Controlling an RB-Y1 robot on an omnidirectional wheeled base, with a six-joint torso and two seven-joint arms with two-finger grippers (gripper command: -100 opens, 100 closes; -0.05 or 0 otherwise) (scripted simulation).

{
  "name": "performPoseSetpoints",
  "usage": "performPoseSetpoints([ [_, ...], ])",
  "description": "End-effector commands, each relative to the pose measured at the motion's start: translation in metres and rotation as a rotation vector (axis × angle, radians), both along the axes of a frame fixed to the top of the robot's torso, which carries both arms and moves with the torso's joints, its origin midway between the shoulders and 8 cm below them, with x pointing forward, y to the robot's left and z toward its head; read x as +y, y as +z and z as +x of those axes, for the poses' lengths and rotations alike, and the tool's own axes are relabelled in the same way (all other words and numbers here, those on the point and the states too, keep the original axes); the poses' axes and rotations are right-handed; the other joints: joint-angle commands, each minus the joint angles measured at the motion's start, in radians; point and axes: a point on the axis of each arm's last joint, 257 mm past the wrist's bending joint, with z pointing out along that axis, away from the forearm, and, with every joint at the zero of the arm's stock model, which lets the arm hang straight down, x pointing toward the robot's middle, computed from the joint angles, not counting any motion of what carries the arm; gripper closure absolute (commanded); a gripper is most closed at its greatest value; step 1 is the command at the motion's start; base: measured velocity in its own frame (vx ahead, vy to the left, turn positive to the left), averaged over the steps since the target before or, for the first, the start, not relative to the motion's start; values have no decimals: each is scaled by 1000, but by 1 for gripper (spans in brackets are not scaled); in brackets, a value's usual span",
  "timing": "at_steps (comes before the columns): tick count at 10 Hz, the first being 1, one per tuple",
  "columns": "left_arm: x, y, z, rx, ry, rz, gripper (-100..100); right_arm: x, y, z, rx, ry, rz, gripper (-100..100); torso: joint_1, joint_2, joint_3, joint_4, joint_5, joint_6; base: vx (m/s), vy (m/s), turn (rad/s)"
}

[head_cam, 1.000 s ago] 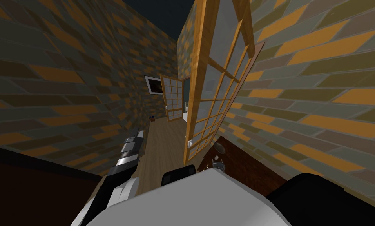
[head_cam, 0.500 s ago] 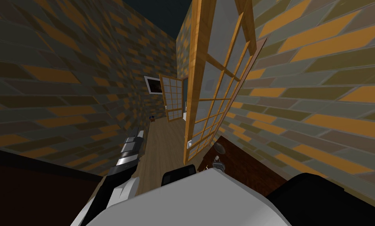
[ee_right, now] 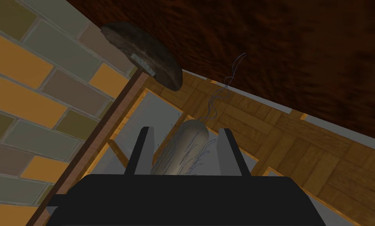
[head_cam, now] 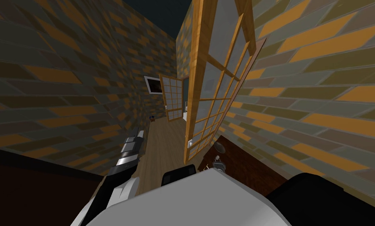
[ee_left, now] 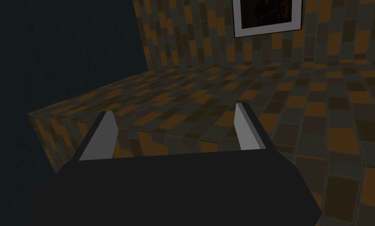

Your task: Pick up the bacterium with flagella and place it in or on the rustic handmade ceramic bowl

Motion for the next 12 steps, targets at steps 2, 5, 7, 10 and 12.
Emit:
performPoseSetpoints([
  [2, 0, 0, 0, 0, 0, 0, 0, -4, -3, -22, 23, 9, 1, 100, -1, 0, 0, 0, 0, 0, -22, -6, 101],
  [5, 0, 0, 0, 0, 0, 0, 0, -18, -2, -50, 51, 17, -4, 100, -4, 2, 1, -1, 0, 0, -40, -27, 76],
  [7, 0, 0, 0, 0, 0, 0, 0, -33, 3, -65, 62, 25, -12, 100, -3, 0, 0, -1, 0, -1, -12, -25, 76],
  [10, 0, 0, 0, 0, 0, 0, 0, -59, 16, -80, 70, 42, -29, 100, -5, -3, -2, -1, 1, -2, 14, -47, 123],
  [12, 0, 0, 0, 0, 0, 0, 0, -74, 25, -85, 73, 54, -40, 100, -4, -4, -3, -1, 0, -2, 24, -41, 85],
])
